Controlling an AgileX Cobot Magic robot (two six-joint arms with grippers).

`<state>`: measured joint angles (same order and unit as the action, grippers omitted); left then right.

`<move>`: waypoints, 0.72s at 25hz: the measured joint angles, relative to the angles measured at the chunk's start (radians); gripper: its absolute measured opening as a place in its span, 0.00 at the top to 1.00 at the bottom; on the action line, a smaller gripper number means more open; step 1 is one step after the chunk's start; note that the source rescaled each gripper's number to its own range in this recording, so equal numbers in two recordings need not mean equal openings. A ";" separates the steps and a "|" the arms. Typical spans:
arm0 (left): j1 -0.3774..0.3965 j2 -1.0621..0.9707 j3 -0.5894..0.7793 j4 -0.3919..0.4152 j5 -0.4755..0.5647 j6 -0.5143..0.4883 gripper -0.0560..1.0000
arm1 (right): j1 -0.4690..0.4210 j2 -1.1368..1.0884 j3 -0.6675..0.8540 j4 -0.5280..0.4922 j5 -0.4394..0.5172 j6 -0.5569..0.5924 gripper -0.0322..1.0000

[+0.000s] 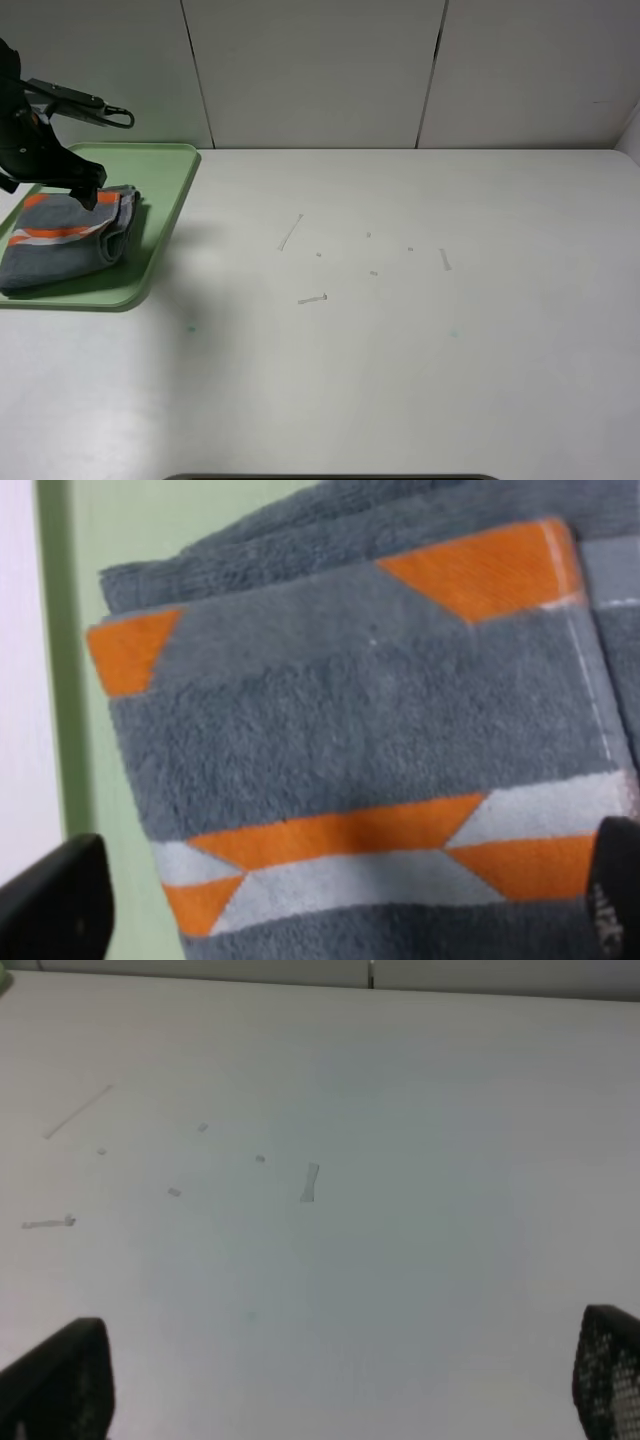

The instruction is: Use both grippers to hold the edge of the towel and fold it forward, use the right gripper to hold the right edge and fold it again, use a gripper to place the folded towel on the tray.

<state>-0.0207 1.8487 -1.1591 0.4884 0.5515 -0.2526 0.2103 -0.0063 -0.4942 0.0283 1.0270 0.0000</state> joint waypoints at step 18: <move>0.000 -0.108 0.046 0.000 -0.004 0.003 0.00 | 0.000 0.000 0.000 0.000 0.000 0.000 0.00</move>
<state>-0.0207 1.7410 -1.1134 0.4884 0.5470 -0.2493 0.2103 -0.0063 -0.4942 0.0283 1.0270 0.0000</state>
